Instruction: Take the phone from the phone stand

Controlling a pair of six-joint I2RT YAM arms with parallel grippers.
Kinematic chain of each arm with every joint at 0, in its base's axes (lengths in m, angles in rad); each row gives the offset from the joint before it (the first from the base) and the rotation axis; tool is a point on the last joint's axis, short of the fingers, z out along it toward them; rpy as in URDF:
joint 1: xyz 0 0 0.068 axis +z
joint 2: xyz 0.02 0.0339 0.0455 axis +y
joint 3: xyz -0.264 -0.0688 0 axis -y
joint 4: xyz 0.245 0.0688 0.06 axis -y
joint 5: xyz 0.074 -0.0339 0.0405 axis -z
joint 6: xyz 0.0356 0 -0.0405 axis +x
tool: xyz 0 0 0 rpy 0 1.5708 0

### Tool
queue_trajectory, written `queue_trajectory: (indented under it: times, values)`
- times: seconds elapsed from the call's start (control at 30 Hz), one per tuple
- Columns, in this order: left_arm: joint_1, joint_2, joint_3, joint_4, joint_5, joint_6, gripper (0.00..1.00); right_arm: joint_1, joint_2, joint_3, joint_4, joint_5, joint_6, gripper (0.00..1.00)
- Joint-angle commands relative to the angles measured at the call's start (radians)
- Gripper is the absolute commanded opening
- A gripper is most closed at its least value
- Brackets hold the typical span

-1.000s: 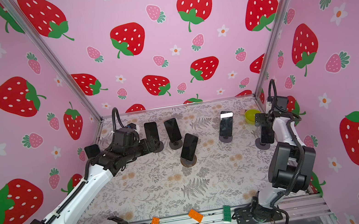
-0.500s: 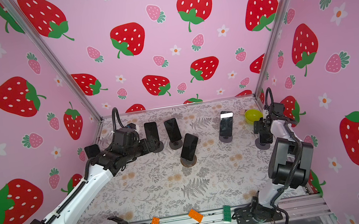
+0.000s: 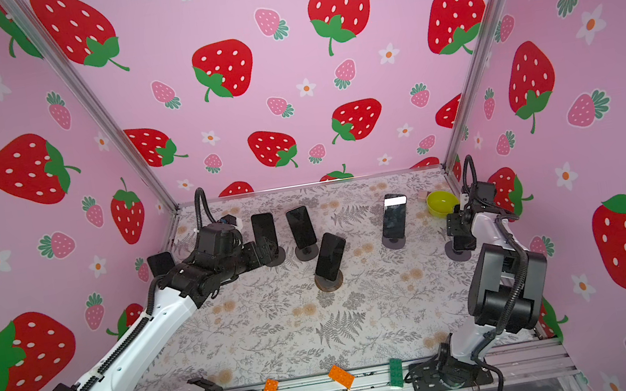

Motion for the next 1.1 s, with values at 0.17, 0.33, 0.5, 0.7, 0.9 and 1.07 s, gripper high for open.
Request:
queue_trajectory:
  times: [0.17,0.33,0.5,0.7,0.9,1.07]
  values:
    - [-0.003,-0.048,-0.008,-0.009,-0.031,-0.014,1.0,-0.001,-0.027,0.004,0.005,-0.011,-0.021,0.66]
    - [-0.003,-0.063,-0.023,-0.012,-0.042,-0.021,1.0,0.002,-0.058,0.004,0.006,-0.031,-0.01,0.65]
    - [-0.002,-0.08,-0.023,-0.018,-0.049,-0.02,1.0,0.008,-0.102,0.026,0.006,-0.066,0.006,0.64]
    - [-0.002,-0.102,-0.035,-0.024,-0.068,-0.013,1.0,0.06,-0.145,0.063,-0.022,-0.084,0.02,0.64]
    - [0.001,-0.113,-0.061,-0.008,-0.085,-0.005,0.99,0.206,-0.171,0.132,-0.088,-0.054,0.028,0.65]
    - [0.001,-0.136,-0.072,-0.017,-0.111,0.012,0.99,0.324,-0.227,0.149,-0.106,-0.084,0.022,0.65]
